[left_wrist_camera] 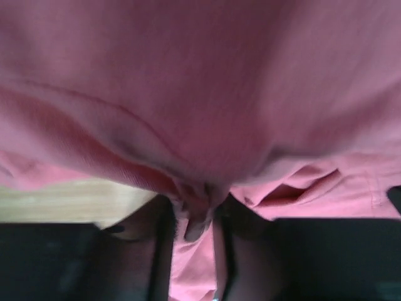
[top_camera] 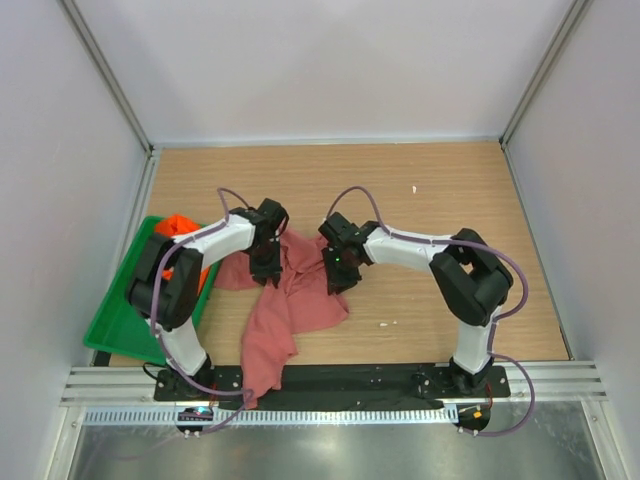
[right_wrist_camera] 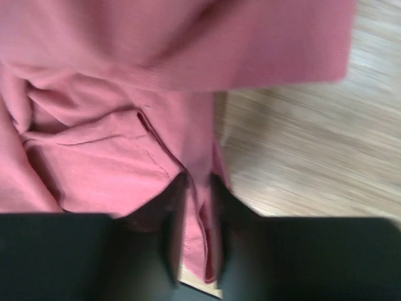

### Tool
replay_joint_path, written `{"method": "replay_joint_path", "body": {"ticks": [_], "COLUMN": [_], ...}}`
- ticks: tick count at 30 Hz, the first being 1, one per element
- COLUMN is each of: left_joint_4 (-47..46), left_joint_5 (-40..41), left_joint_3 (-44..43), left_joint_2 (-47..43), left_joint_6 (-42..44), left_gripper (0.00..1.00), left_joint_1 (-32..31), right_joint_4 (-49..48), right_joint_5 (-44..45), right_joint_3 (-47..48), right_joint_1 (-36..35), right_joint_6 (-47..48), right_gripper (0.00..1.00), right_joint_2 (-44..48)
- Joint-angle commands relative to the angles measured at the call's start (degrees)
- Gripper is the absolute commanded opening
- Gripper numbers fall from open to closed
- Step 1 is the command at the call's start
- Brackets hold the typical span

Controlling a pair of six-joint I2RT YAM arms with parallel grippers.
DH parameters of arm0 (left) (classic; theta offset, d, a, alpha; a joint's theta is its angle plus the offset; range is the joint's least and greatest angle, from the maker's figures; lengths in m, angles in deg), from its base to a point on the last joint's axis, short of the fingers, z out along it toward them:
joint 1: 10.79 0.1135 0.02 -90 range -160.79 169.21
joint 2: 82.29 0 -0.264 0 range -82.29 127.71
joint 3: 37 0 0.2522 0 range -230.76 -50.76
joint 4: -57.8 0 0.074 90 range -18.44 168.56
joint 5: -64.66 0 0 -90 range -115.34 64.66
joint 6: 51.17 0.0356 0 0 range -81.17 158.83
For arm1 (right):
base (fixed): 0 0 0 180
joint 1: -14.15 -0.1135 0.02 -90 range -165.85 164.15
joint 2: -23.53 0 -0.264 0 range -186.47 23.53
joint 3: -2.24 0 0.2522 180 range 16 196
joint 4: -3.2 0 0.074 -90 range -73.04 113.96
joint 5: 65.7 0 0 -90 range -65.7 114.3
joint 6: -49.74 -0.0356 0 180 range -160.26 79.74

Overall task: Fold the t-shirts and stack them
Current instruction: Flatten the tshirt out

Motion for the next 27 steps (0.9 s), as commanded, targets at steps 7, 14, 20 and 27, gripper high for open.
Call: {"method": "replay_joint_path", "body": {"ticks": [7,14,20,27], "left_joint_4": [-1.4,1.4,5.2,9.6], "left_joint_5": [-2.8,-1.8,1.2,-0.2], "left_joint_3": [-18.0,-25.1,-13.2,10.3], "left_joint_2": [11.6,12.9,-4.3,-23.8], "left_joint_6": [4.2,4.1,2.5,-8.6], "left_gripper": [0.02,0.63,0.62,0.50], "left_joint_1": [-0.1,-1.2,-1.3,-6.1], "right_joint_4": [4.8,14.6,18.1,14.5], "right_joint_5": [12.5,25.6,22.2,14.0], "right_joint_3": [-6.5,-0.4,4.3,0.9], "right_joint_1": [11.1,16.6,16.6,16.6], "right_joint_6": [2.4,12.1,12.3,10.5], "right_gripper": [0.01,0.31,0.45,0.49], "right_joint_2": [8.4,9.5,12.3,16.8]}}
